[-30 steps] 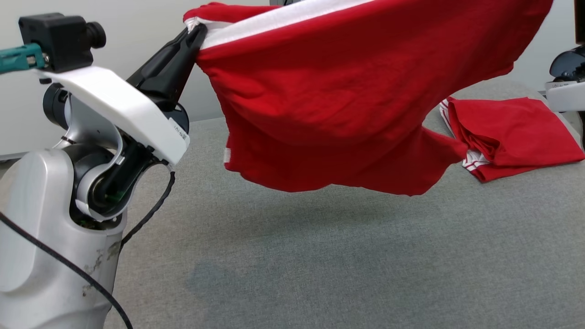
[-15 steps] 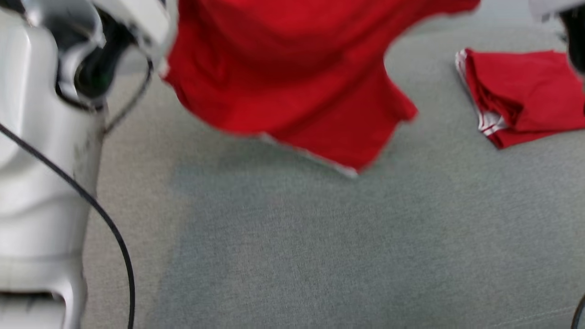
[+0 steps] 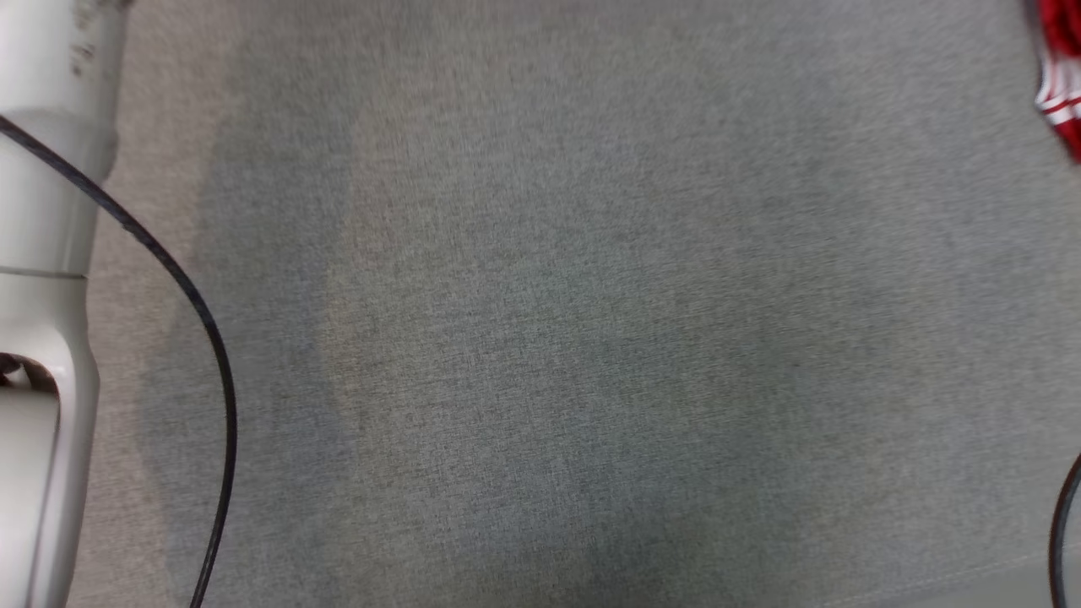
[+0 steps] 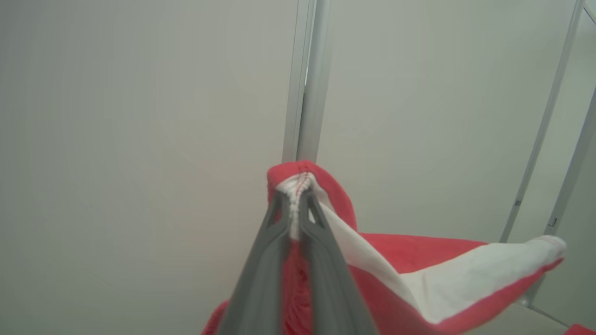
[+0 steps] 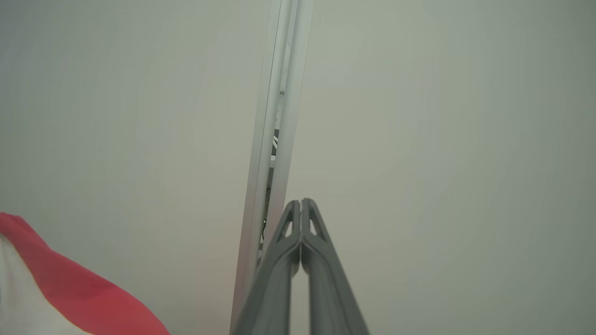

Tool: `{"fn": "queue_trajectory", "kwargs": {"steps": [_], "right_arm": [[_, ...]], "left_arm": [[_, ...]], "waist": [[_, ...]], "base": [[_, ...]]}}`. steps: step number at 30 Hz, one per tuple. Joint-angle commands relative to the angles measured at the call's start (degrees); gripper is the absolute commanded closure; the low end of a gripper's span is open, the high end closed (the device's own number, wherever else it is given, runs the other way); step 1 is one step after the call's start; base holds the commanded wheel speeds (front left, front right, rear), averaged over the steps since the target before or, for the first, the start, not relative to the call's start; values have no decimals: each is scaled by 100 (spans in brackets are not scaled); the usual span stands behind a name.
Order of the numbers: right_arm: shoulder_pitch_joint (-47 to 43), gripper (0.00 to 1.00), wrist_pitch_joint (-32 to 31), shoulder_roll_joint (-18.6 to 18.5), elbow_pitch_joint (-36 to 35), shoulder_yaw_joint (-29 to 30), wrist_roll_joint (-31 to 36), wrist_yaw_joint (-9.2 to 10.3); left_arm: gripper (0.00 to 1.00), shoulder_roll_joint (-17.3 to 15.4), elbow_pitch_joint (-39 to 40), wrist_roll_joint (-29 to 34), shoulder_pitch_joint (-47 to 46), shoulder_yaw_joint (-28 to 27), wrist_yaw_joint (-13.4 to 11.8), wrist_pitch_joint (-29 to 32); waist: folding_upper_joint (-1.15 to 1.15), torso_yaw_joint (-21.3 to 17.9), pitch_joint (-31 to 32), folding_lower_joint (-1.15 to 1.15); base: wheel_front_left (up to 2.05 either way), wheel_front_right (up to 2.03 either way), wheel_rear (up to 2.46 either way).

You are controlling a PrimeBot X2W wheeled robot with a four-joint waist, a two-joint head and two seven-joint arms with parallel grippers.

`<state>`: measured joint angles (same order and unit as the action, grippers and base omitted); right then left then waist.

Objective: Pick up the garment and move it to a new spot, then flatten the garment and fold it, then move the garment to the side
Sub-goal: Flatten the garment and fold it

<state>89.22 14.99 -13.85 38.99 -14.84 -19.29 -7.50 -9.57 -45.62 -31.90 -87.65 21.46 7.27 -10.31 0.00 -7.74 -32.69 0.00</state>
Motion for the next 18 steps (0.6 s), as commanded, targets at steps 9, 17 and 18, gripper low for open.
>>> {"fn": "queue_trajectory", "kwargs": {"steps": [9, 17, 18], "right_arm": [[-1067, 100, 33, 23, -338, 58, -34, 2], [-1874, 100, 32, -122, -407, 29, -361, 2], [-1969, 85, 32, -112, -412, 37, -386, 2]], "left_arm": [[100, -218, -215, -1128, 642, 1252, 24, -392], [100, -696, 555, -1804, 1455, 1946, 24, -481], [100, -725, 621, -1863, 1549, 1980, 24, -482]], "waist": [[0, 161, -750, 0], [0, 298, -533, 0], [0, 304, -478, 0]], "base": [[0, 0, 0], [0, 0, 0], [0, 0, 0]]}}
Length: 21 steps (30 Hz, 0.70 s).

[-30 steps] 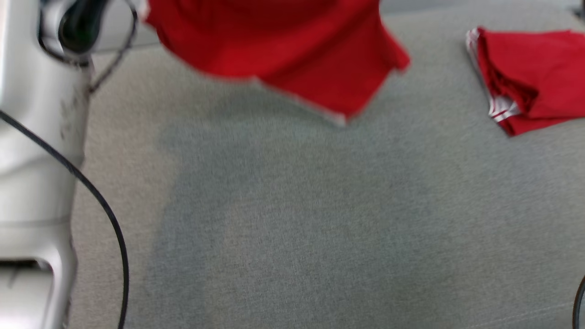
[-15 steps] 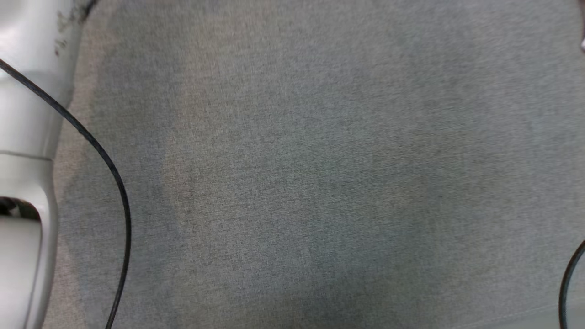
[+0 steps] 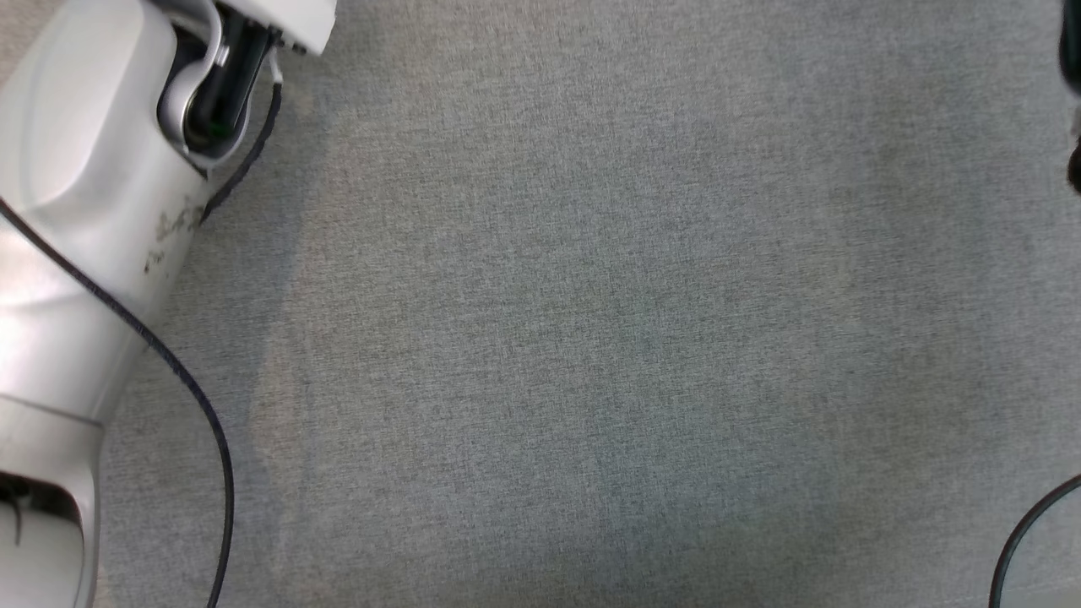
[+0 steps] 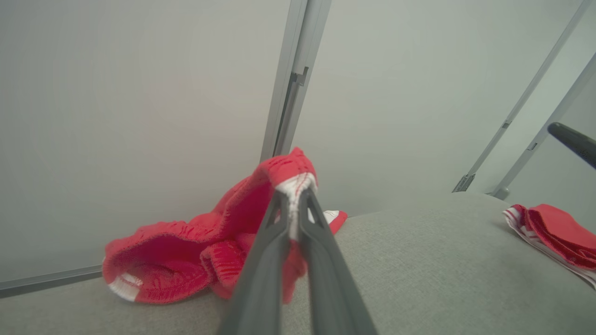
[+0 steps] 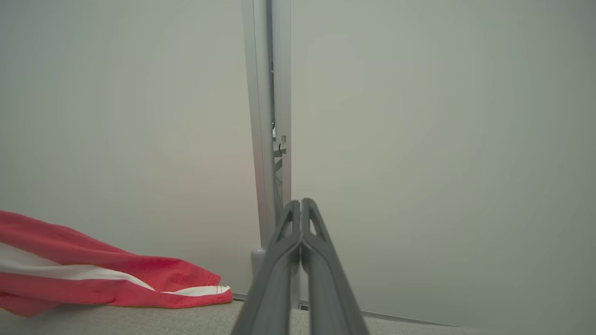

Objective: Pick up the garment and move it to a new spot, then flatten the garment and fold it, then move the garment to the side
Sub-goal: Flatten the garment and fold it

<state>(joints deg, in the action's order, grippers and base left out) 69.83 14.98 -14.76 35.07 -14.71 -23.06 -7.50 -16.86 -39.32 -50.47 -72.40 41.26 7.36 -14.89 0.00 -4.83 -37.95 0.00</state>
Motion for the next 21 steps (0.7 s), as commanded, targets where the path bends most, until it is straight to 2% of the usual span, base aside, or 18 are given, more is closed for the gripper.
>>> {"fn": "queue_trajectory", "kwargs": {"steps": [1, 2, 14, 21], "right_arm": [[-135, 35, 34, -14, -32, 2, -27, 2], [-244, 0, 34, -9, -49, -16, -43, 2], [-1991, 0, 34, 119, -694, -163, -224, 2], [-2954, 0, 35, 103, -894, -171, -276, 2]], "left_arm": [[100, -4, 76, -73, 131, -22, 15, -27], [100, -28, 159, -88, 271, -53, 16, -28], [100, 67, 1511, 100, 3337, -895, 16, -33], [100, 70, 2013, 89, 5045, -889, -80, -29]], "waist": [[0, 21, 117, 0], [0, 28, 192, 0], [0, -83, 1376, 0], [0, -91, 2095, 0]], "base": [[0, 0, 0], [0, 0, 0], [0, 0, 0], [0, 0, 0]]}}
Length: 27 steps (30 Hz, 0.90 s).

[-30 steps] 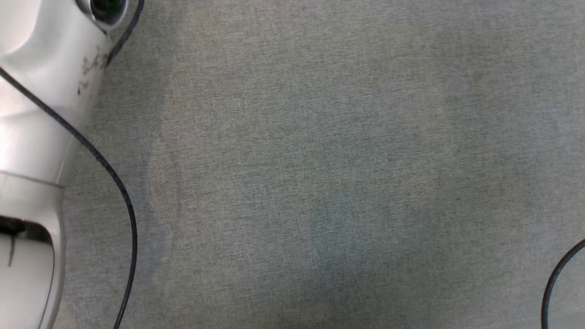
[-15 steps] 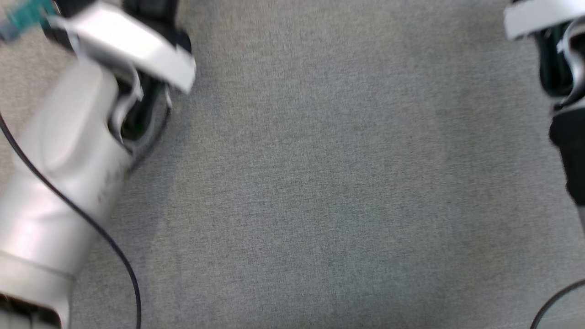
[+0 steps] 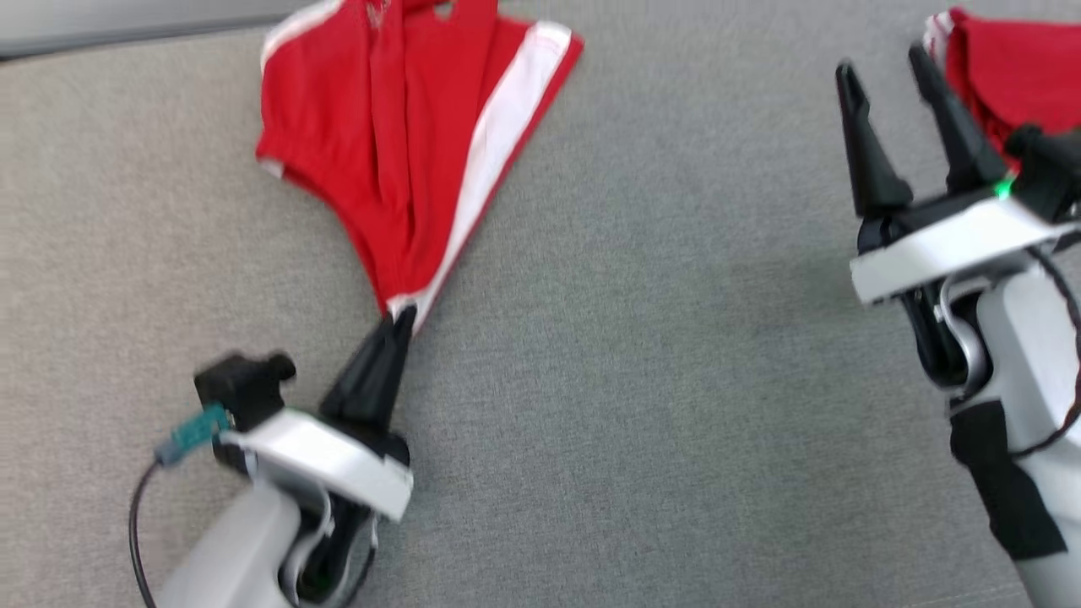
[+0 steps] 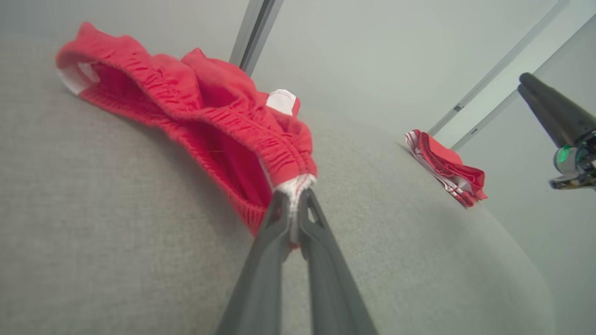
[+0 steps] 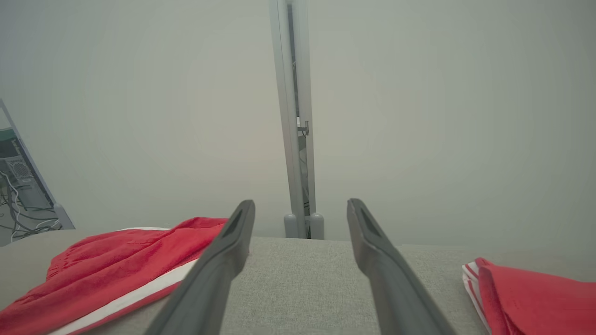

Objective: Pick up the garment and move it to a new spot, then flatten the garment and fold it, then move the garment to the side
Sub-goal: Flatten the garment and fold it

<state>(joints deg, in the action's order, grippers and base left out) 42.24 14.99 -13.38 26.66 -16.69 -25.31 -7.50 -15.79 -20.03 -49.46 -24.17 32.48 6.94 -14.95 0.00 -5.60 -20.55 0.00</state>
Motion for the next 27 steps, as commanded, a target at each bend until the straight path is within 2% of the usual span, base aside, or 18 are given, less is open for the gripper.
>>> {"fn": "queue_trajectory", "kwargs": {"steps": [1, 8, 14, 18, 23, 27], "right_arm": [[-333, 0, 33, -39, -90, 31, -59, 2], [-1189, 0, 33, -72, -335, 60, -80, 2], [-1903, 0, 33, -131, -487, 102, -104, 2], [-2169, 0, 34, -215, -543, -152, -185, 2], [-2037, 0, 34, -311, -259, -966, -459, 2], [-1458, 0, -77, -218, 277, -1690, -684, 2]], "left_arm": [[100, -51, 170, -12, 421, -13, -76, -23], [100, -168, 624, -56, 1511, -127, -414, -23], [100, -386, 956, -133, 2418, -250, -846, -4], [100, -496, 1072, 16, 2682, -444, -1169, -14], [100, -186, 1165, 318, 2752, -1041, -1466, -25], [100, 164, 1177, 655, 2735, -1399, -1463, -26]], "waist": [[0, -10, 440, 0], [0, 64, 882, 0], [0, 153, 1202, 0], [0, 232, 1300, 0], [0, 368, 1284, 0], [0, 513, 1133, 0]], "base": [[0, 0, 0], [0, 0, 0], [0, 0, 0], [0, 0, 0], [0, 0, 0], [0, 0, 0]]}}
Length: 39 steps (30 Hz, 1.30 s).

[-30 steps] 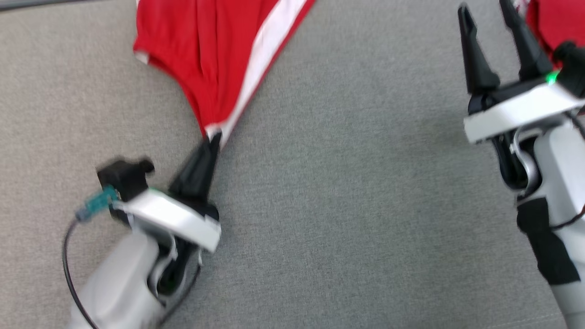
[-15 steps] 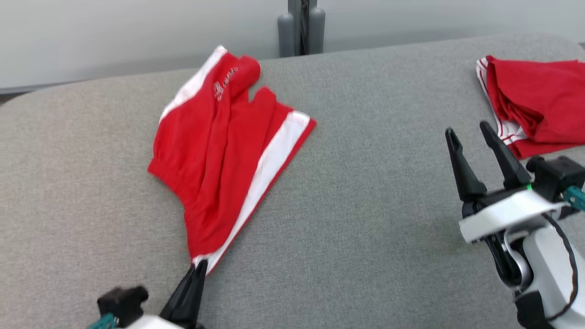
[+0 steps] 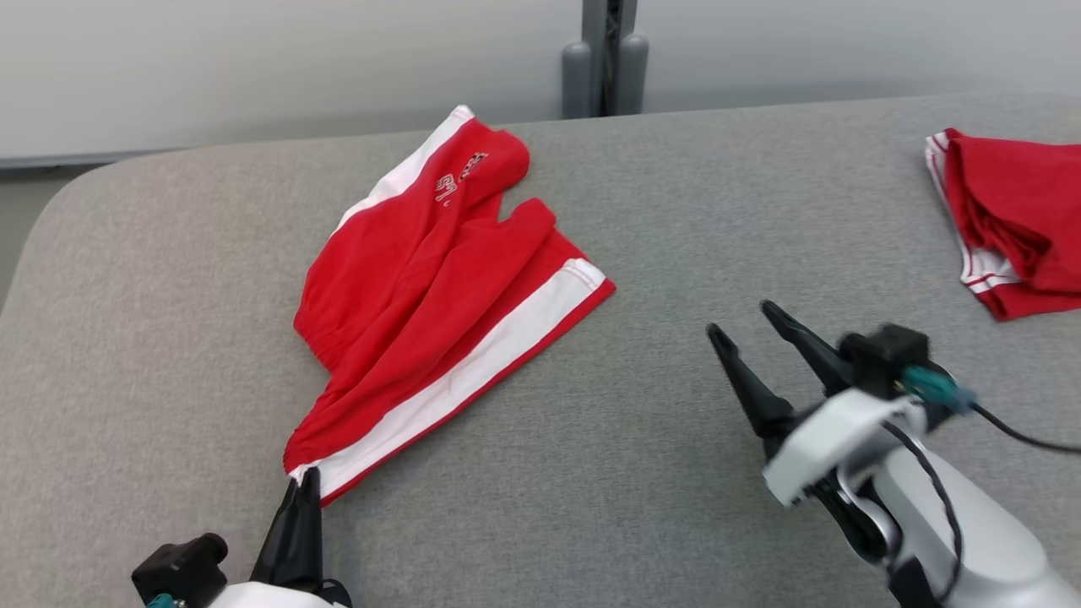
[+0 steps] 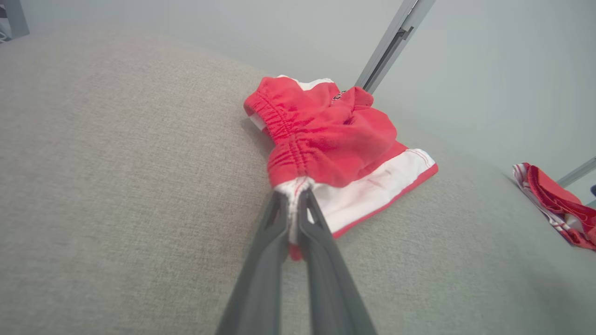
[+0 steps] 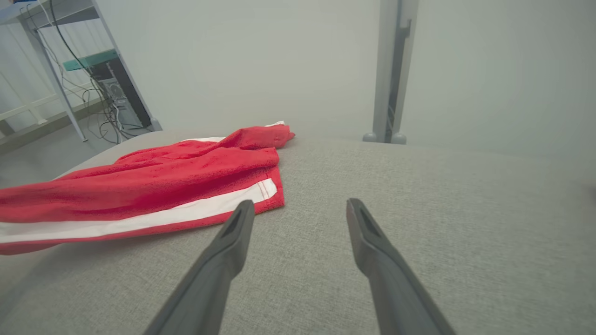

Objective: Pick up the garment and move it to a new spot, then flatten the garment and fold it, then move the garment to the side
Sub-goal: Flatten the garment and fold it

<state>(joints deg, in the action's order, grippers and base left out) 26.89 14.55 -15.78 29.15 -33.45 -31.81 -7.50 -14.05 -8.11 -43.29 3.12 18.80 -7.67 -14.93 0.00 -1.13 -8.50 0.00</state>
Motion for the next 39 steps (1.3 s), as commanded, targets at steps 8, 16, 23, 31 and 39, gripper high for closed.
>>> {"fn": "queue_trajectory", "kwargs": {"steps": [8, 16, 23, 31, 39], "right_arm": [[1658, 0, -559, 144, 1381, -1113, -927, 2], [2537, 0, -1030, -44, 2252, -2045, -1623, 2], [2756, 0, -1046, -67, 2533, -2704, -1890, 2], [2790, 100, -1024, -64, 2655, -3511, -2321, 2], [2938, 100, -439, -214, 2530, -3766, -2630, 2]], "left_arm": [[100, 459, -437, 595, -396, -177, 325, -26], [100, 870, -888, 930, -867, -209, 734, -25], [100, 1040, -1067, 1083, -1039, -258, 962, -25], [100, 1099, -1197, 1161, -1074, -333, 1090, -26], [100, 1100, -1069, 1169, -1108, -398, 1052, -27]], "waist": [[0, 663, -499, 0], [0, 1315, -781, 0], [0, 1548, -898, 0], [0, 1557, -899, 0], [0, 1387, -742, 0]], "base": [[0, 0, 0], [0, 0, 0], [0, 0, 0], [0, 0, 0], [0, 0, 0]]}}
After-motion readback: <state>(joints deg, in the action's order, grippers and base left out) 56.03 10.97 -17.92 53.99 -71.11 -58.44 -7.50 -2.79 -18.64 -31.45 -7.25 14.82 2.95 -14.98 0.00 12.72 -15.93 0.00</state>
